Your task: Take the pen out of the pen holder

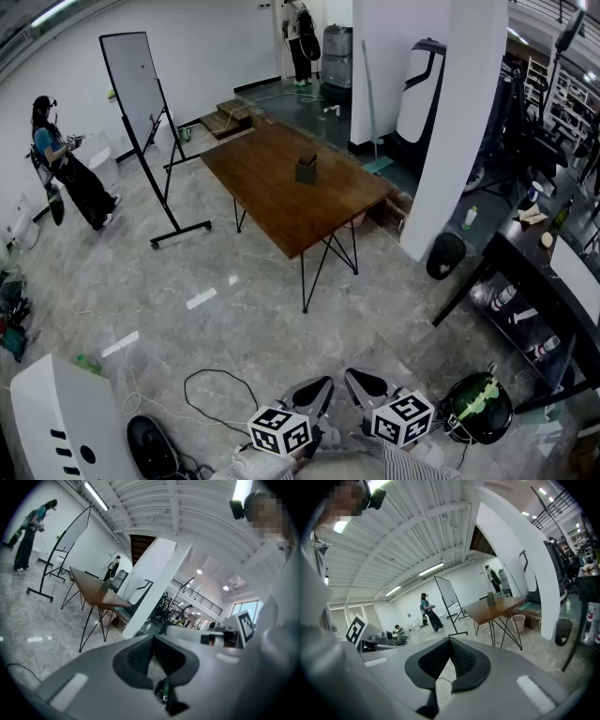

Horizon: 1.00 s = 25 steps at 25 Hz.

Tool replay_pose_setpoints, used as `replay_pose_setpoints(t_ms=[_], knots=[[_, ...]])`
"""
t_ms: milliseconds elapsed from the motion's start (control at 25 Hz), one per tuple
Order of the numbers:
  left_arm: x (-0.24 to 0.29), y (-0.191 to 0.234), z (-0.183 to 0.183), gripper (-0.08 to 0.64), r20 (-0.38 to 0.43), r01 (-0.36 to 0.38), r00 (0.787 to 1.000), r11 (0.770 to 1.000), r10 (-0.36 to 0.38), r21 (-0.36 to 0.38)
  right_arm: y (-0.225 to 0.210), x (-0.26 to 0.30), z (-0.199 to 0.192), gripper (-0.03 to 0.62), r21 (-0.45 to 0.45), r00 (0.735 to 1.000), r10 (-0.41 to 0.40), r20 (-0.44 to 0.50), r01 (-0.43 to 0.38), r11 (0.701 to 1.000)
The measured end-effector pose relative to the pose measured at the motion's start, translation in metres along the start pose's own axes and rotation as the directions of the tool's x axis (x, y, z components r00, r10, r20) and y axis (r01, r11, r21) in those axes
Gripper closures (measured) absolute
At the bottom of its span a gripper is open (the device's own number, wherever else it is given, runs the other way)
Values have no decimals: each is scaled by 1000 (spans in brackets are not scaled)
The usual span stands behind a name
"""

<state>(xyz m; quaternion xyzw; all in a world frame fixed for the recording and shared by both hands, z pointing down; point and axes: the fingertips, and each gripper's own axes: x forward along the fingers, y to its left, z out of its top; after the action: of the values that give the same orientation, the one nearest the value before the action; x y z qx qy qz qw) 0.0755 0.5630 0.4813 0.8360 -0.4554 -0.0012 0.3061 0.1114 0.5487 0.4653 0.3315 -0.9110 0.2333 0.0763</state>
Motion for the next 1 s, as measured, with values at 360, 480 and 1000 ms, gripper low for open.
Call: replay_pose_setpoints(t_ms=[360, 480, 1000], knots=[[36, 15, 5, 552, -19, 19, 1000, 1000, -19, -11, -37, 26, 7, 594, 9, 1000, -16, -22, 16, 1000], [54, 38, 25, 552, 6, 5, 1000, 1000, -5, -13, -52, 50, 16, 594, 10, 999, 0, -36, 0, 1000], [161, 151, 162, 552, 60, 50, 997, 998, -48, -27, -138, 198, 109, 594, -5, 999, -9, -44, 8, 1000]])
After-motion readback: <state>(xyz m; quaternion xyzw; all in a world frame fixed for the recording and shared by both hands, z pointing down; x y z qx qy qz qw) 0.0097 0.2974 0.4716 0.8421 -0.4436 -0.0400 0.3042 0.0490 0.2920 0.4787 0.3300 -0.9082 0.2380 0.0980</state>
